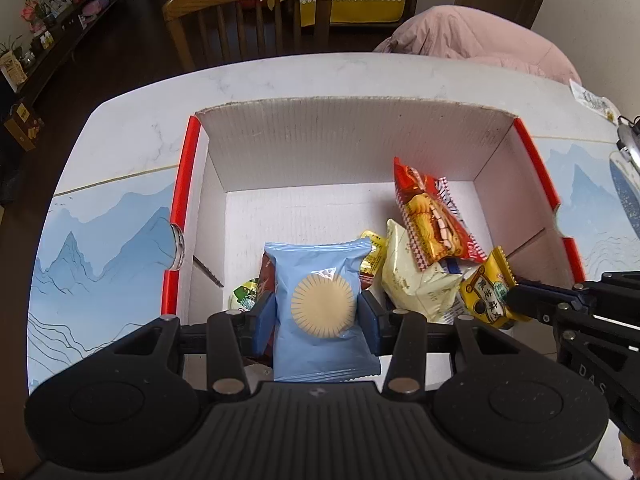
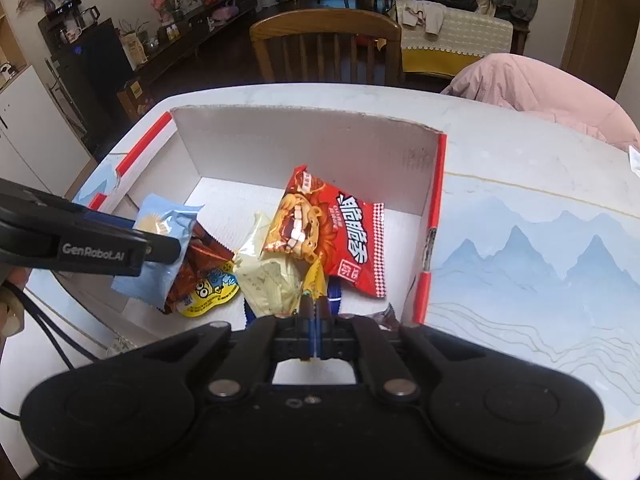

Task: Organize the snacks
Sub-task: 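Open both tools to drop the blue biscuit pack and yellow pack into the box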

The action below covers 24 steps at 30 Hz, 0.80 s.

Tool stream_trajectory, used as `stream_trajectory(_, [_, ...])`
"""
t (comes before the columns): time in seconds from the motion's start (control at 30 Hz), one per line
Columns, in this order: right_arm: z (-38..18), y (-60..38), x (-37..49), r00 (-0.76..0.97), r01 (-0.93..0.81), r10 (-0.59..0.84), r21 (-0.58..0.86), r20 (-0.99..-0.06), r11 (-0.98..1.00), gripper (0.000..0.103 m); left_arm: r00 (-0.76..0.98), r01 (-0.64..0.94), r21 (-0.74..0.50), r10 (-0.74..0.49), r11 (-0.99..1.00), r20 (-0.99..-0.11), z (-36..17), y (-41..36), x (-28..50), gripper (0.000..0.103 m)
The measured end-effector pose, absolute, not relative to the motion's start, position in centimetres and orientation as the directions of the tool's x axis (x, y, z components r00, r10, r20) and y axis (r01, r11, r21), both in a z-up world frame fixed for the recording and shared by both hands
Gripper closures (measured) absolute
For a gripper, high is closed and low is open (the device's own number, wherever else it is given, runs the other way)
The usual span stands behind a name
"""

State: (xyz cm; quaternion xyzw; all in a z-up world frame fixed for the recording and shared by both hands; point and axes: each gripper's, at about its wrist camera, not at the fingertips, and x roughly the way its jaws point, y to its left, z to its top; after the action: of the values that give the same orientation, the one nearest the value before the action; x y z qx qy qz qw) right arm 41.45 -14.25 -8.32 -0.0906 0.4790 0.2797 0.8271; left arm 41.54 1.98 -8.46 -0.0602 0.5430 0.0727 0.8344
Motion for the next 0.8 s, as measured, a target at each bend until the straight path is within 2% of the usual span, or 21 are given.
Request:
stream_trajectory(0.13, [-8.7,-14.1,41.5,0.374,-0.553,0.366,0.112,-0.852,0.826,0.101,0.382,-0.179,-0.011,0.059,0.984,-0.922,-9.1,1.9,41.8,0.059])
stream_trajectory(0.33, [-8.6,-14.5,41.5,0.38,-0.538,0.367,0.12,-0.849,0.834,0.088,0.384,-0.169,-0.016,0.051,0.986,-0.922,-9.2,1.9,41.4,0.059])
stream_trajectory(0.47, [-8.1,-14.8,41.4,0.392,-0.527,0.382,0.136,-0.837,0.839,0.083,0.397,-0.178,-0.029,0.044,0.984,-0.917,-8.8,2.2,41.0,0.058])
stream_trajectory(0.6, [-7.3,-15.0,41.0,0.414,-0.521,0.387,0.135,-0.824,0.843,0.079,0.424,-0.179,-0.044,0.037,0.983,-0.905,-7.8,2.6,40.3,0.051])
stream_trajectory(0.8, [-5.5,-15.6,39.9,0.451,-0.511,0.405,0.142,-0.795,0.848,0.066,0.474,-0.181,-0.079,0.017,0.98,-0.88,-5.7,3.5,38.5,0.05])
